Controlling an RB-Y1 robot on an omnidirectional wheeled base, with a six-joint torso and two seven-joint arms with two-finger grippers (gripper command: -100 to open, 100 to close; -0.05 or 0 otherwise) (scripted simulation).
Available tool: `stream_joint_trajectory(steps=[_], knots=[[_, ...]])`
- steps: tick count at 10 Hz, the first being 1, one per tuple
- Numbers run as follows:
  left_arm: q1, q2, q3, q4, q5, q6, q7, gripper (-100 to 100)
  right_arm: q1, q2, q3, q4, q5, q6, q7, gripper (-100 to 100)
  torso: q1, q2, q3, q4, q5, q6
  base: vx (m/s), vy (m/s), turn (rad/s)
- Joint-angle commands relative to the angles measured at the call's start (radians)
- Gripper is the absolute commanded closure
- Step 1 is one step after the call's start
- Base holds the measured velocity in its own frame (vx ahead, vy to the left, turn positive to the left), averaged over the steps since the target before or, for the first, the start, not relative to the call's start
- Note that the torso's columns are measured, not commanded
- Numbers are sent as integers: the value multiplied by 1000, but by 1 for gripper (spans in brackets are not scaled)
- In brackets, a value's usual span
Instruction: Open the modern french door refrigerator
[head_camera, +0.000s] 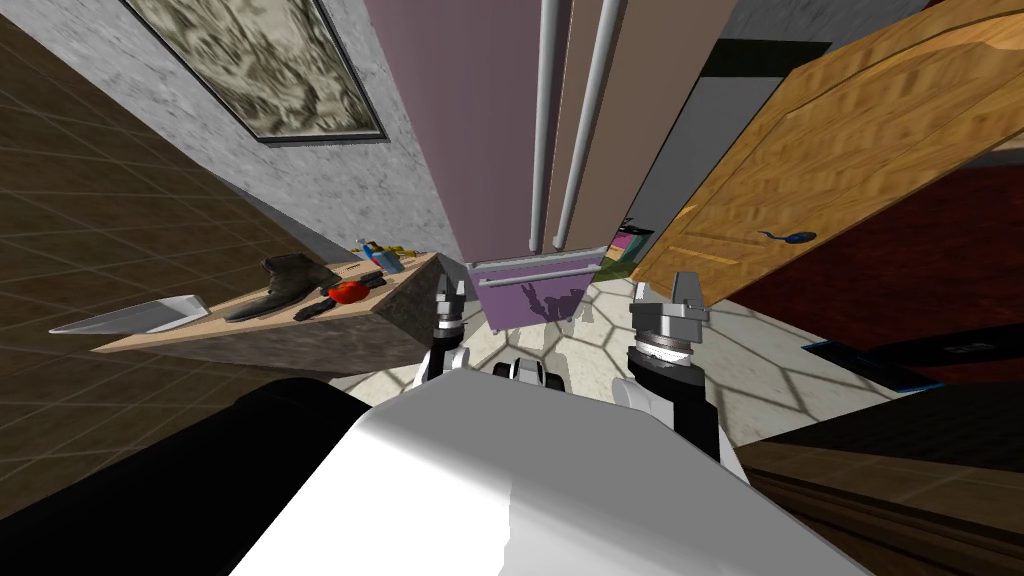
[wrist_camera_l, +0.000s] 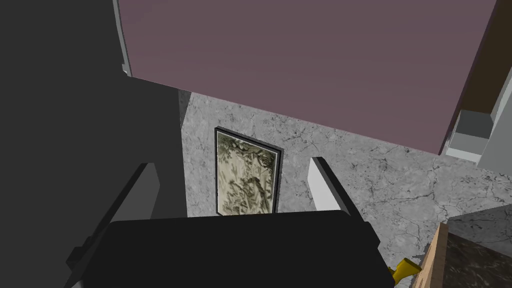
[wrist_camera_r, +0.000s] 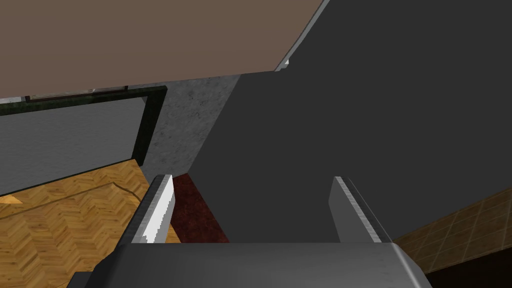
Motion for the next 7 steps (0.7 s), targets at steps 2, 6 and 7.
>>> stream_joint_trajectory(steps=[2,6,7], knots=[[-1,93,1,62,10,-41,5,-100,0,0,0,0,0,0,0,0,0,3,-5,4,0,0,74,-7,3],[-3,139,7,170,27,-108,14,-100,0,0,0,0,0,0,0,0,0,5,-5,4,0,0,96,-16,5],[-4,145,8,199,32,-126,16,-100,0,0,0,0,0,0,0,0,0,4,-5,4,0,0,111,-15,8]])
